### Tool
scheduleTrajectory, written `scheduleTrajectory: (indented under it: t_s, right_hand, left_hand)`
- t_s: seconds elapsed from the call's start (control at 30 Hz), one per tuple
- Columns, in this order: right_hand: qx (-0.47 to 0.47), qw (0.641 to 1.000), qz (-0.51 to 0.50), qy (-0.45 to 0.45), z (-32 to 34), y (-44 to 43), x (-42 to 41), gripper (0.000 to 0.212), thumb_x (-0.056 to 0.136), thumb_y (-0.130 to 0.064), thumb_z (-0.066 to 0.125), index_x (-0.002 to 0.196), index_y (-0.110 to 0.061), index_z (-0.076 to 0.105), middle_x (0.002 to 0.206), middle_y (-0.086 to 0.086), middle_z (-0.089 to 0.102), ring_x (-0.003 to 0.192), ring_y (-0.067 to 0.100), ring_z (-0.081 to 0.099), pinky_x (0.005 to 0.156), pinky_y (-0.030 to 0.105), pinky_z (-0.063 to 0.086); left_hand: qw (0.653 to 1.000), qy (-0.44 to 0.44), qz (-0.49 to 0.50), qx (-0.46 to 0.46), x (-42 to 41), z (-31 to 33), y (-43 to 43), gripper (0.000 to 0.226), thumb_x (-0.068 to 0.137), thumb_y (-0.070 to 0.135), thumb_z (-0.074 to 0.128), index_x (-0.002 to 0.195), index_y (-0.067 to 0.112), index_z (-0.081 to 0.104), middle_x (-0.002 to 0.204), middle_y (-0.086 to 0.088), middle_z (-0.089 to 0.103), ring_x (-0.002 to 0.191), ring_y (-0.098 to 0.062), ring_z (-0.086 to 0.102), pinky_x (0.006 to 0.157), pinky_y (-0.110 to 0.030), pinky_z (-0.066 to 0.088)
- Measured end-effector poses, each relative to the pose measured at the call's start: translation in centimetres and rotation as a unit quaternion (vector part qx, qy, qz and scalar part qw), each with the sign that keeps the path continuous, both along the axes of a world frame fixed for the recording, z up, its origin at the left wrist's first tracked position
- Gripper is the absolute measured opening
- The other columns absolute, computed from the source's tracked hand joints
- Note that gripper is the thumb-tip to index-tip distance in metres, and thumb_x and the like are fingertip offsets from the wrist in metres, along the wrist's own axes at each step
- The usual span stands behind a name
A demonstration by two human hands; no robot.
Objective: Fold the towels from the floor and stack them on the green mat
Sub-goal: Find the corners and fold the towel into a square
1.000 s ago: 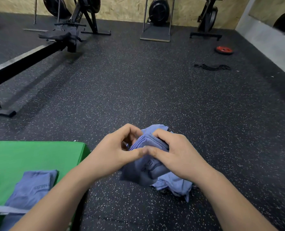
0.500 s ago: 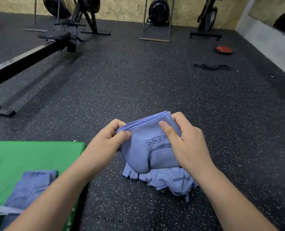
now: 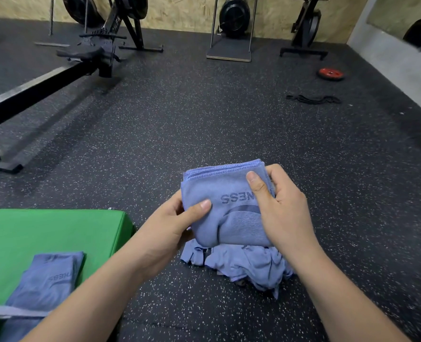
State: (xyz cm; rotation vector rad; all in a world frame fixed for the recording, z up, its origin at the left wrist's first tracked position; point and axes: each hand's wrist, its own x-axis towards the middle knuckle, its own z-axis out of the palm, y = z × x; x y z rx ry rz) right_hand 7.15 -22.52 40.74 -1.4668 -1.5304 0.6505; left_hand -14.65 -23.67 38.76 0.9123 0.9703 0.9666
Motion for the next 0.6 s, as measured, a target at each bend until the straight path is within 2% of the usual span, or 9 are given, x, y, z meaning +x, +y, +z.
scheduleTrajectory:
  t_s: [0.1,0.2,0.27,0.4,0.47,0.53,0.6]
  right_hand:
    - [0.006,1.0,-0.012,0.004,-0.1,0.1,-0.3,0.037,0.107,-0.054,0.054,0.092,-0.021,0.054,0.074,0.008,0.058,0.064,0.023,0.05,0.061,0.037,0.042]
    - [0.009,1.0,-0.028,0.004,-0.2,0.0,-0.7,0.038,0.107,-0.056,0.053,0.09,-0.022,0.05,0.067,0.006,0.049,0.057,0.012,0.039,0.055,0.032,0.033]
    - [0.007,0.999,-0.034,0.0,-0.3,0.1,-0.9,0.039,0.107,-0.056,0.052,0.089,-0.022,0.048,0.064,-0.002,0.044,0.057,0.008,0.035,0.053,0.03,0.03]
    - [0.003,0.999,-0.034,-0.002,-0.4,0.4,-1.1,0.039,0.107,-0.054,0.053,0.088,-0.021,0.048,0.064,-0.006,0.043,0.057,0.009,0.035,0.054,0.03,0.03]
    - [-0.001,1.0,-0.028,0.001,-0.5,0.5,-1.3,0.037,0.107,-0.054,0.053,0.089,-0.021,0.05,0.065,0.0,0.049,0.057,0.012,0.039,0.056,0.033,0.035]
    - [-0.008,1.0,-0.026,0.006,-0.5,0.5,-1.4,0.035,0.108,-0.052,0.054,0.09,-0.022,0.053,0.073,0.004,0.059,0.063,0.02,0.05,0.062,0.036,0.042]
    - [-0.012,0.999,-0.031,0.012,-0.5,0.6,-1.2,0.034,0.108,-0.052,0.055,0.09,-0.024,0.054,0.077,0.003,0.062,0.069,0.022,0.056,0.063,0.037,0.044]
  left_hand:
    - [0.998,-0.007,0.046,0.043,0.9,-0.1,-0.2,0.034,0.109,0.024,0.058,0.142,0.024,0.061,0.137,-0.002,0.074,0.129,-0.021,0.07,0.103,-0.037,0.057]
    - [0.994,0.008,0.087,0.072,1.5,-0.2,-0.3,0.028,0.111,0.03,0.055,0.136,0.019,0.059,0.135,-0.007,0.073,0.128,-0.025,0.069,0.108,-0.048,0.054]
    - [0.991,0.013,0.111,0.078,1.4,-0.3,-0.2,0.027,0.109,0.035,0.058,0.128,0.016,0.059,0.129,-0.012,0.073,0.118,-0.027,0.071,0.105,-0.052,0.056]
    - [0.988,0.045,0.102,0.105,0.7,-0.1,0.1,0.026,0.107,0.034,0.06,0.126,0.015,0.061,0.127,-0.019,0.071,0.112,-0.025,0.07,0.102,-0.055,0.057]
    - [0.992,0.039,0.075,0.094,0.1,0.0,0.1,0.029,0.105,0.032,0.063,0.13,0.016,0.062,0.128,-0.014,0.073,0.117,-0.025,0.071,0.101,-0.048,0.059]
    - [0.996,0.039,0.039,0.075,-0.5,0.0,-0.2,0.048,0.099,0.033,0.079,0.141,0.023,0.056,0.132,-0.01,0.074,0.123,-0.026,0.072,0.099,-0.041,0.06]
    - [0.996,0.055,0.016,0.064,-1.2,-0.4,-0.6,0.095,0.081,0.025,0.094,0.154,0.051,0.039,0.135,-0.005,0.073,0.123,-0.024,0.073,0.097,-0.041,0.062]
